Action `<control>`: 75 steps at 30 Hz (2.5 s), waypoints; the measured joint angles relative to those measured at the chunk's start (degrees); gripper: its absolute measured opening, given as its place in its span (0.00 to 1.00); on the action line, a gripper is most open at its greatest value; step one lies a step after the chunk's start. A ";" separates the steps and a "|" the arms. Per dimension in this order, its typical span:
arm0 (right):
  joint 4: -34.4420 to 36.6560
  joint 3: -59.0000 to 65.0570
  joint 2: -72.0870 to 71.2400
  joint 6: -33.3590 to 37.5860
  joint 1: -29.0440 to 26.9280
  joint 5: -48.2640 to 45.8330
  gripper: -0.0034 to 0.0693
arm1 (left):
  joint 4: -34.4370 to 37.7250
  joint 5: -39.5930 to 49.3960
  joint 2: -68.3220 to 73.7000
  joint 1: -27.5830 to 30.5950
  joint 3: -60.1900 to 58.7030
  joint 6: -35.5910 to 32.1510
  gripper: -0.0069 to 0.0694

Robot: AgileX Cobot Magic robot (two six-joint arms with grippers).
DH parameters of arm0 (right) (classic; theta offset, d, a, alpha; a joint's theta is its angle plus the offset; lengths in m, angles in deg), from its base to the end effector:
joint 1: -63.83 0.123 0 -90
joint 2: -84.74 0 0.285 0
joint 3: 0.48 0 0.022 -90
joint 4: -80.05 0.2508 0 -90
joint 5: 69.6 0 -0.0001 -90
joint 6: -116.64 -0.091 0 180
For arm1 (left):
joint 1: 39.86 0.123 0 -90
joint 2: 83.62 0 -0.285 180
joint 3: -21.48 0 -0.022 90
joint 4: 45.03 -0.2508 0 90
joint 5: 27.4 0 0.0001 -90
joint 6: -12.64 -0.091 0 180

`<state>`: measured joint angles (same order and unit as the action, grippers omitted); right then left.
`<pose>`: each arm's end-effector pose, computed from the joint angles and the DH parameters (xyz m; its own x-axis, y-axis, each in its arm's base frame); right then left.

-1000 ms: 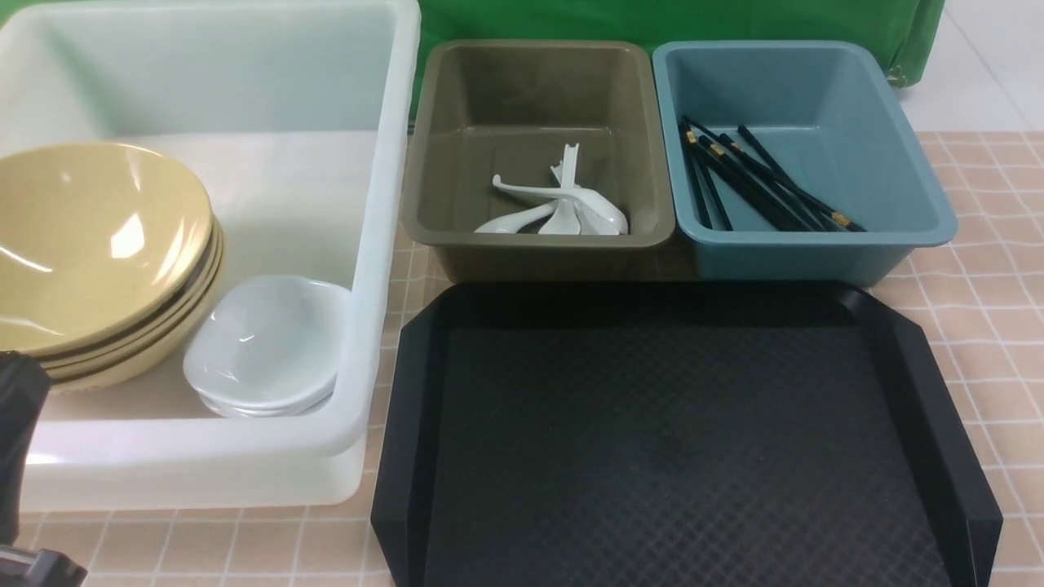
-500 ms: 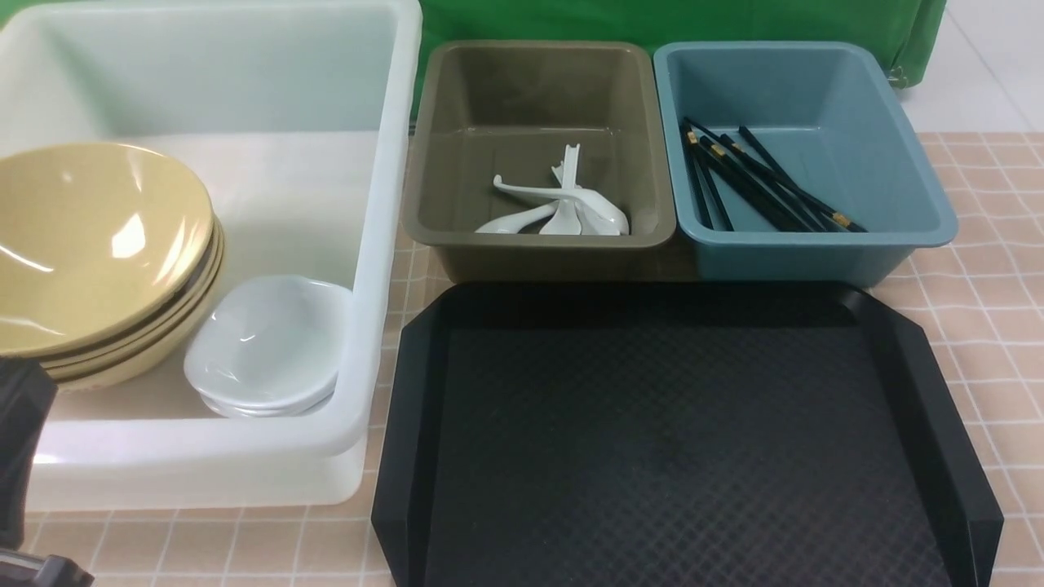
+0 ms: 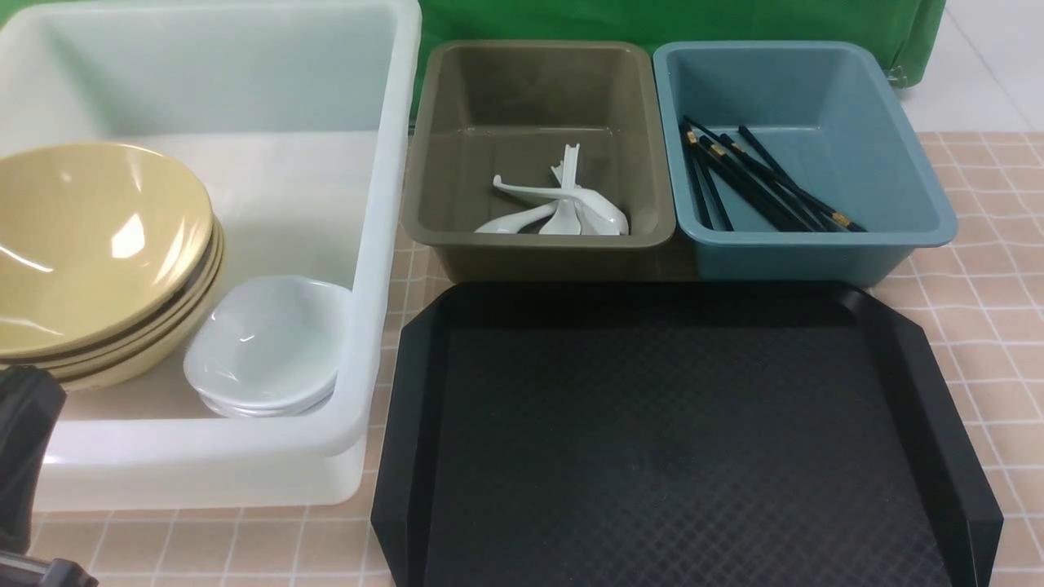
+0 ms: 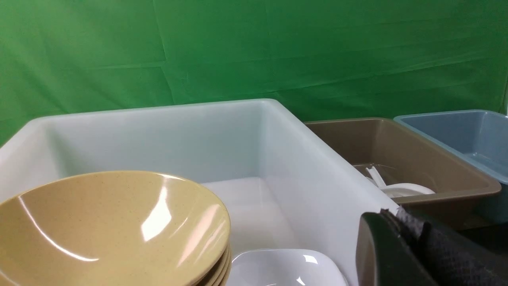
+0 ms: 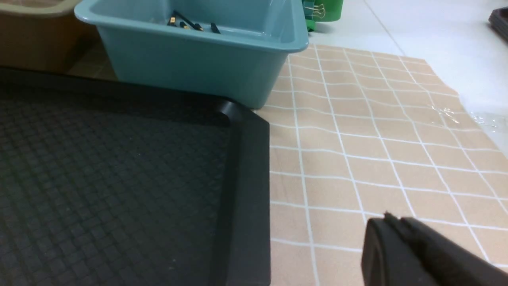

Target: On brown table put chopsticks spoon bowls plates into blue grey white boxes.

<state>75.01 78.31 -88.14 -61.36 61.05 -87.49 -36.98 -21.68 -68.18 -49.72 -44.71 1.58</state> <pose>0.0539 -0.0051 0.1765 -0.2443 -0.1066 -0.9638 0.0461 0.9915 -0.1213 0.0600 -0.0117 0.2613 0.0563 0.0442 -0.9974 0.1822 0.9818 0.0538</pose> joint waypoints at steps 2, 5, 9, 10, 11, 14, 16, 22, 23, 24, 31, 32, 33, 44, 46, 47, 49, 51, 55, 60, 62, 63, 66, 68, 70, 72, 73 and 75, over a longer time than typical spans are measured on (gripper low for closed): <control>0.00 0.00 0.00 0.11 0.00 0.00 0.14 | 0.00 0.00 0.00 0.00 0.00 0.00 0.10; 0.00 0.00 0.00 0.14 0.00 0.00 0.15 | 0.00 0.00 0.00 0.00 0.00 0.00 0.10; 0.00 0.00 0.00 0.14 0.00 0.00 0.15 | 0.00 0.00 0.00 0.00 0.00 0.00 0.10; 0.00 0.00 0.00 0.14 0.00 0.00 0.15 | 0.00 0.00 0.00 0.00 0.00 0.00 0.10; 0.00 0.00 0.00 0.14 0.00 0.00 0.15 | 0.00 0.00 0.00 0.00 0.00 0.00 0.10; 0.00 0.00 0.00 0.14 0.00 0.00 0.16 | 0.00 0.00 0.00 0.00 0.00 0.00 0.10; 0.00 0.00 0.00 0.14 0.00 0.00 0.16 | 0.00 0.00 0.00 0.00 0.00 0.00 0.10; 0.00 0.00 0.00 0.14 0.00 0.00 0.17 | 0.00 -0.95 -0.36 0.00 -0.92 0.00 0.10; 0.00 0.00 0.00 0.14 0.00 0.00 0.17 | 0.00 -1.34 -0.91 0.00 -1.84 0.00 0.10; 0.00 0.00 0.00 0.14 0.00 0.00 0.17 | 0.00 -1.49 -1.56 0.18 -2.90 -0.08 0.10; 0.00 0.00 0.00 0.18 -0.05 -0.06 0.18 | 0.00 -1.01 -7.81 5.01 -11.51 -0.06 0.10; 0.00 0.00 0.00 0.18 -0.05 -0.06 0.18 | 0.24 1.53 -8.16 6.04 -12.06 1.77 0.10; 0.00 0.00 0.00 0.18 -0.05 -0.06 0.18 | 0.24 1.53 -8.16 6.19 -12.06 1.77 0.10; -0.01 0.00 0.00 0.18 -0.53 -0.06 0.19 | -0.64 12.83 -8.37 8.31 -12.06 12.96 0.10; -0.01 0.00 0.00 0.18 -0.53 -0.06 0.19 | -0.66 12.83 -8.37 8.31 -12.06 12.96 0.10; -0.01 0.00 0.00 0.18 -0.53 -0.06 0.19 | -0.66 12.83 -8.37 8.31 -12.06 12.96 0.10; -0.01 0.00 0.00 0.18 -0.53 -0.06 0.20 | -0.71 12.83 -8.37 8.31 -12.06 12.96 0.10; -0.01 0.00 0.00 0.18 -0.53 -0.06 0.20 | -0.71 12.83 -8.37 8.31 -12.06 12.98 0.10; -0.01 0.00 0.00 0.18 -0.53 -0.06 0.21 | -0.71 12.85 -7.94 8.31 -12.06 12.98 0.10; -0.01 0.00 0.00 0.18 -0.53 -0.06 0.22 | -0.71 12.85 -7.88 8.31 -12.06 12.98 0.10; -0.01 0.00 0.00 0.18 -0.53 -0.06 0.22 | -0.71 12.85 -7.88 8.31 -12.06 12.98 0.10; -0.01 0.00 0.00 0.18 -0.53 -0.06 0.22 | -0.71 12.85 -7.88 8.31 -12.06 12.98 0.10; -0.01 0.00 0.00 0.18 -0.53 -0.06 0.22 | -0.71 12.85 -7.88 8.31 -12.06 12.98 0.10; -0.01 0.00 0.00 0.18 -0.53 -0.06 0.22 | -0.71 12.85 -7.88 8.31 -12.06 12.98 0.10; -0.01 0.00 0.00 0.18 -0.53 -0.06 0.23 | -0.71 12.85 -7.88 8.31 -12.06 12.98 0.10; -0.01 0.00 0.00 0.18 -0.53 -0.06 0.23 | -0.71 12.85 -7.88 8.31 -12.06 12.98 0.10; -0.01 0.00 0.00 0.18 -0.53 -0.06 0.23 | -0.71 12.85 -7.88 8.31 -12.06 12.98 0.10; -0.01 0.00 0.00 0.18 -0.53 -0.06 0.23 | -0.71 12.85 -7.88 8.31 -12.06 12.98 0.10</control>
<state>75.00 78.31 -88.14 -61.18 60.52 -87.55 -37.68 -8.82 -76.06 -41.41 -56.78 14.57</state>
